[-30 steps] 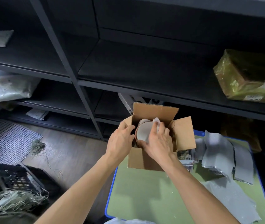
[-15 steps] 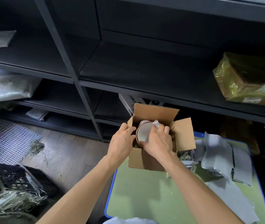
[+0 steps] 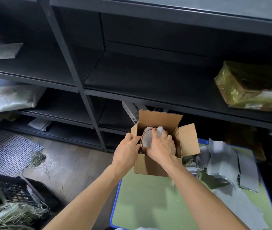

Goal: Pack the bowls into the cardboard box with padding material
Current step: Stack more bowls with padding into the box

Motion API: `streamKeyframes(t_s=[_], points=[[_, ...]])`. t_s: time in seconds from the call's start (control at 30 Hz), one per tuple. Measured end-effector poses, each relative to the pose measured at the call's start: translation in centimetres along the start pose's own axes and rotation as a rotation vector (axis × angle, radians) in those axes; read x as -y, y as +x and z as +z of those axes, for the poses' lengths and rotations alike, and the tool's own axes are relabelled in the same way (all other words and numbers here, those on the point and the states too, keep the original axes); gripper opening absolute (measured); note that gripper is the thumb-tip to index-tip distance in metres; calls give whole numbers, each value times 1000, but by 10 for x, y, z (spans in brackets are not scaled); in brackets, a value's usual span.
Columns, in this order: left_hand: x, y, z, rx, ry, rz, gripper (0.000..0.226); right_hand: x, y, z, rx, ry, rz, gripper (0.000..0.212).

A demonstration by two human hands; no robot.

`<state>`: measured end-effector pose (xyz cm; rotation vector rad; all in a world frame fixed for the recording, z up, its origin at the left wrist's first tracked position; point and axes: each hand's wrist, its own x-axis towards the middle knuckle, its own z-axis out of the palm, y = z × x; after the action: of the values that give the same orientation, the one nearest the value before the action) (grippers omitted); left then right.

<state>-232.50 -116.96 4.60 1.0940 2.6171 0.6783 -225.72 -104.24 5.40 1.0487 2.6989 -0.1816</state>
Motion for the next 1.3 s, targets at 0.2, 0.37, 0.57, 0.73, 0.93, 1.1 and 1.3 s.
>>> streamKeyframes(t_s=[0.2, 0.37, 0.57, 0.73, 0.93, 1.1, 1.3], points=[[3, -25, 0, 20, 4, 21, 35, -10, -9, 9, -42, 25, -31, 86], [3, -38, -1, -7, 40, 60, 35, -18, -41, 8, -155, 122, -63, 69], [-3, -52, 7, -104, 56, 262, 30, -49, -87, 22, -312, 220, -192, 52], [-4, -49, 17, 16, 141, 355, 40, -66, -114, 27, -335, 238, -225, 59], [9, -37, 23, 36, 136, 406, 33, -57, -122, 31, -310, 267, -181, 62], [14, -31, 18, 48, 128, 408, 42, -55, -124, 36, -258, 262, -168, 67], [7, -45, 16, 55, 149, 419, 37, -60, -133, 43, -258, 278, -181, 70]])
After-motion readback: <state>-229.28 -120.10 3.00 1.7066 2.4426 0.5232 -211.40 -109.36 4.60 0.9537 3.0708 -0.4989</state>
